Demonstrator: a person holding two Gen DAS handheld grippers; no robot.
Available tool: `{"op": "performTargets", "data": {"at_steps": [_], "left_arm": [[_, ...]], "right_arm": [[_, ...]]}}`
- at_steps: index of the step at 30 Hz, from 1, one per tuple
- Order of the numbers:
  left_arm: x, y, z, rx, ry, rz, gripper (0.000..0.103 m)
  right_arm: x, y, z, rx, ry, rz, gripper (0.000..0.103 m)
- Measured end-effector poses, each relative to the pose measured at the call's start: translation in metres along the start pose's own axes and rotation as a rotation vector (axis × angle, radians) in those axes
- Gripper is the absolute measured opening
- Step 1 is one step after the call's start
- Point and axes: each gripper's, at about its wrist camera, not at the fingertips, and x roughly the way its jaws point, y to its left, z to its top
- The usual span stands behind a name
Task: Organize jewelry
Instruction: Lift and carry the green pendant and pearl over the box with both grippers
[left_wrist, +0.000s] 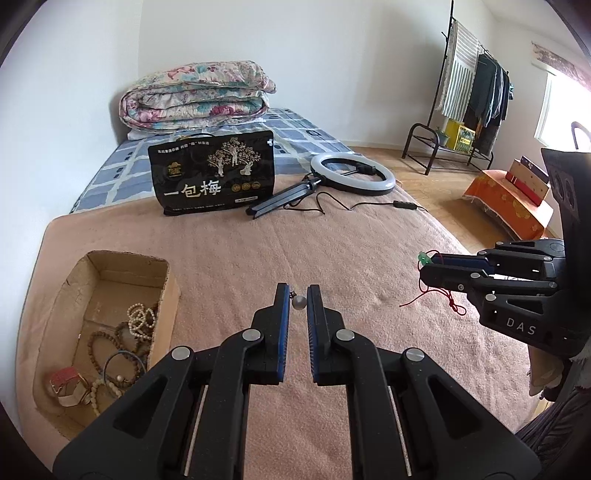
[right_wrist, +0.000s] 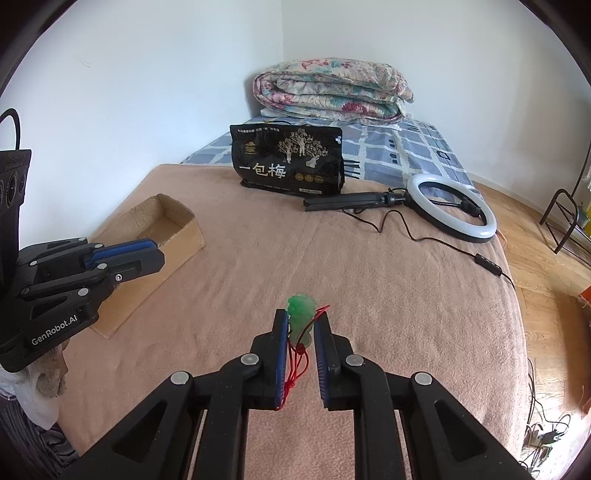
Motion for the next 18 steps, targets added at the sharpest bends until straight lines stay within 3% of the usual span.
{"op": "performTargets", "data": {"at_steps": [18], "left_arm": [[-0.046,0.081,-0.011,-0.082,-0.047,0.113,0.007]], "right_arm": [[0.016,0.080,0.036,-0.067,-0.028,0.103,0.012]]}}
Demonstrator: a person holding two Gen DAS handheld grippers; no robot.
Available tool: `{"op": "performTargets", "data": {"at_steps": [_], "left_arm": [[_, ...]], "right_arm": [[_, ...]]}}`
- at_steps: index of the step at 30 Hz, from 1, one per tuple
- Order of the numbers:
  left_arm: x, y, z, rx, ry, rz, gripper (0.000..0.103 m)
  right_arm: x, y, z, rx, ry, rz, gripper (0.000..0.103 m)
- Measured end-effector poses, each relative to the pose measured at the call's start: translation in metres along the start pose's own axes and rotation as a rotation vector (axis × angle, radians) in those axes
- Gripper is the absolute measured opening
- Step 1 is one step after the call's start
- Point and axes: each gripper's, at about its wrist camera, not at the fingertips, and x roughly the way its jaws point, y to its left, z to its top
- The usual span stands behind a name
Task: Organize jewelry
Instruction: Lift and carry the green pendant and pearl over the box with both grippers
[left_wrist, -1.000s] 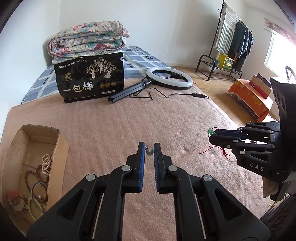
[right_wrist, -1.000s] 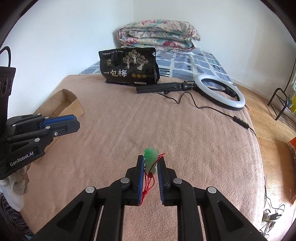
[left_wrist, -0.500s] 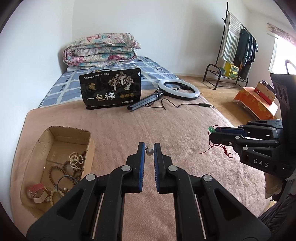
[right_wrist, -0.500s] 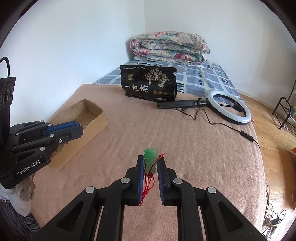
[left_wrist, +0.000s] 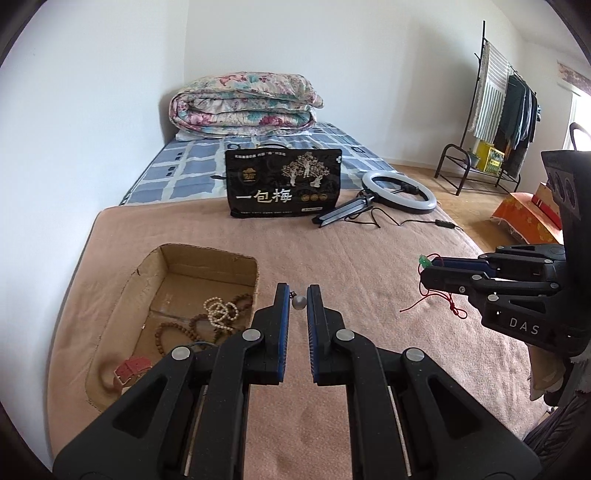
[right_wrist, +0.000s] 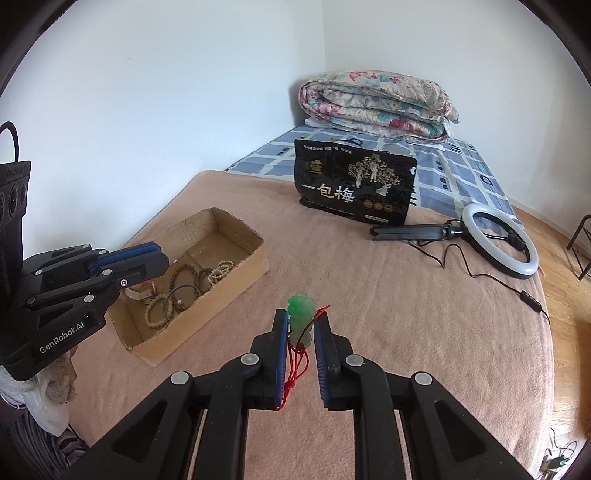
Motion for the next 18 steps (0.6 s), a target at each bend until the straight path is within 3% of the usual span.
{"op": "performTargets", "data": {"at_steps": [18], "left_arm": [[0.005,0.090,-0.011,-0.119,0.000,0.107,0.007]], "right_arm": [[0.061,0.063,0.047,-0.048,0.000,0.100,0.012]]}}
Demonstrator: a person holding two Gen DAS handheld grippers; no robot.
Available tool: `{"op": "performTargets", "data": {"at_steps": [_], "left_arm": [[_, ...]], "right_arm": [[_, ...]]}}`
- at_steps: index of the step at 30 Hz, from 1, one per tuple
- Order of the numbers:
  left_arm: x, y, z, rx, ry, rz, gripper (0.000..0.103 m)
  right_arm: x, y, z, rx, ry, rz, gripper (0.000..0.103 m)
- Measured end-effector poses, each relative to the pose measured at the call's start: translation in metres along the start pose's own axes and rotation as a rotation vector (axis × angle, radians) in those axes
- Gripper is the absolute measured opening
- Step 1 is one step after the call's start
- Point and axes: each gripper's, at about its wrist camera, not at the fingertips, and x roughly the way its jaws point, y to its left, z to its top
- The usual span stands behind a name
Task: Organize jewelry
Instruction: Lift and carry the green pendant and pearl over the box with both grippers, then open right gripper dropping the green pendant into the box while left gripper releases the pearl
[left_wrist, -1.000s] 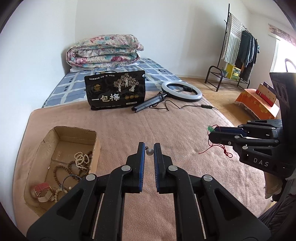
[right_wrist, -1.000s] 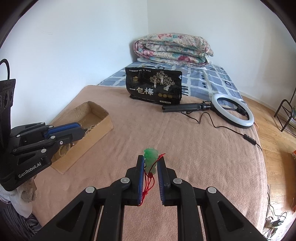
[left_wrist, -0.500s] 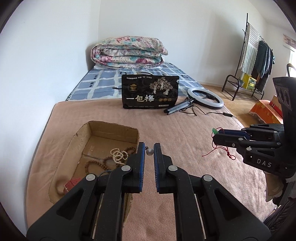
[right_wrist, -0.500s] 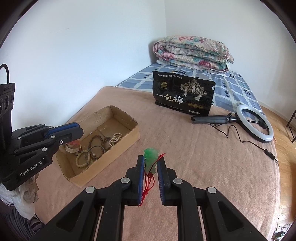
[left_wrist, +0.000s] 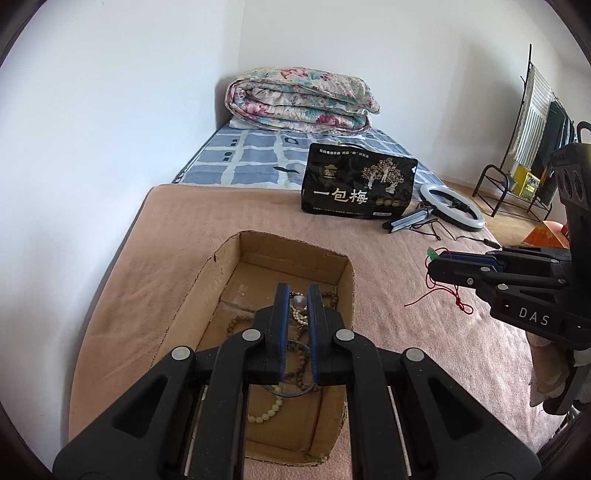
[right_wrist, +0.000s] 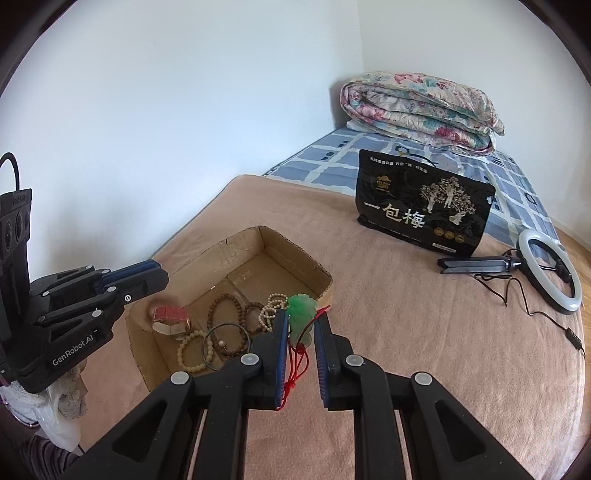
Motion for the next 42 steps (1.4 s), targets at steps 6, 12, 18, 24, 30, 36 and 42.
{"op": "performTargets", "data": {"at_steps": [6,12,18,24,30,36,42], "left_arm": [[0.011,0.012,0.001,-0.019,0.001,0.009,0.007],[0.021,0.022,0.004,-0.037,0.005,0.012,0.007],[0.027,0.031,0.001,-0.049,0.016,0.022,0.007],[0.026,0.034,0.000,-0.044,0.018,0.034,0.007],[0.025,0.034,-0.002,-0.035,0.018,0.051,0.008],[0.019,0.036,-0.005,-0.049,-0.016,0.080,0.059],[0.015,0.033,-0.006,-0.044,-0.003,0.098,0.059]], "right_arm": [[0.028,0.014,0.014,-0.019,0.012,0.022,0.012],[0.054,0.025,0.026,-0.033,0.027,0.039,0.012],[0.072,0.030,0.032,-0.034,0.042,0.054,0.013],[0.081,0.033,0.033,-0.034,0.054,0.058,0.013],[0.083,0.032,0.034,-0.029,0.047,0.054,0.033],[0.073,0.029,0.036,-0.009,0.000,0.016,0.087],[0.062,0.023,0.036,0.001,-0.017,-0.010,0.096]]}}
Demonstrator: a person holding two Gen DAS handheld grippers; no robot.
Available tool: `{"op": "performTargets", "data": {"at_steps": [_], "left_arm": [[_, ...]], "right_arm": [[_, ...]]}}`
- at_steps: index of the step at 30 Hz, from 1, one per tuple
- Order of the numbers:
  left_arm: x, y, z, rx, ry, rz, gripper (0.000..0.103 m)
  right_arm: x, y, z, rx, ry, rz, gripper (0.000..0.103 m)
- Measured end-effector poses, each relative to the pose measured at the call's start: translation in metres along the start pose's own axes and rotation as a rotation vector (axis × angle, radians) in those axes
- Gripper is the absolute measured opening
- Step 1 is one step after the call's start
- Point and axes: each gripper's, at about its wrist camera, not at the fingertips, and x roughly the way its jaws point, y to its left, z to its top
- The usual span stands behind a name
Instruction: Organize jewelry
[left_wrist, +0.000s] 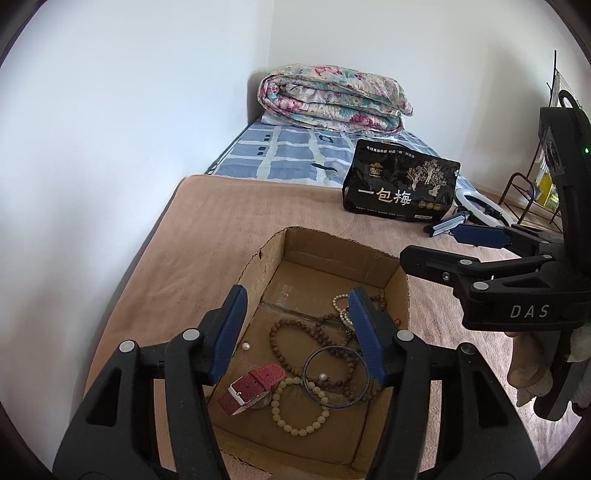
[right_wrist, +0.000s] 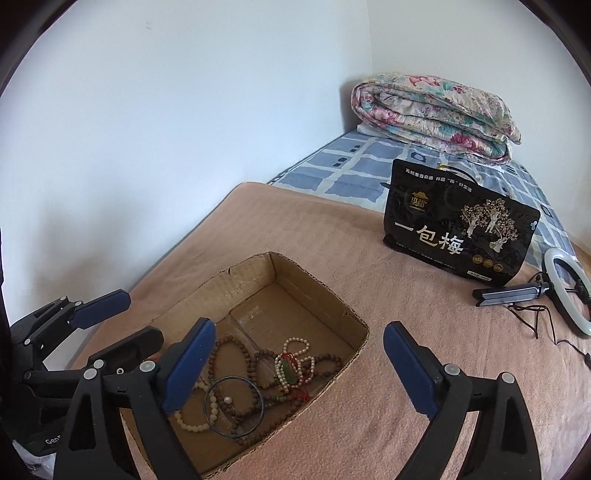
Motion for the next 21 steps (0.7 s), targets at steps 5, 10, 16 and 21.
{"op": "performTargets", "data": {"at_steps": [5,10,16,21], "left_arm": [[-0.009,-0.004,0.001,0.007,-0.009,0.000,0.059],[-0.035,-0.015,0.000,0.030,-0.035,-0.001,0.059],[-0.066,-0.031,0.003,0.039,-0.058,-0.013,0.059],[-0.095,-0.046,0.003,0.049,-0.085,-0.006,0.059]], "right_arm": [[-0.015,-0.006,-0.004,0.026,-0.009,-0.007,0.098],[-0.041,-0.009,-0.010,0.029,-0.031,-0.020,0.098],[-0.080,-0.009,-0.020,0.028,-0.058,-0.041,0.099],[-0.118,-0.012,-0.031,0.027,-0.087,-0.063,0.100]]}}
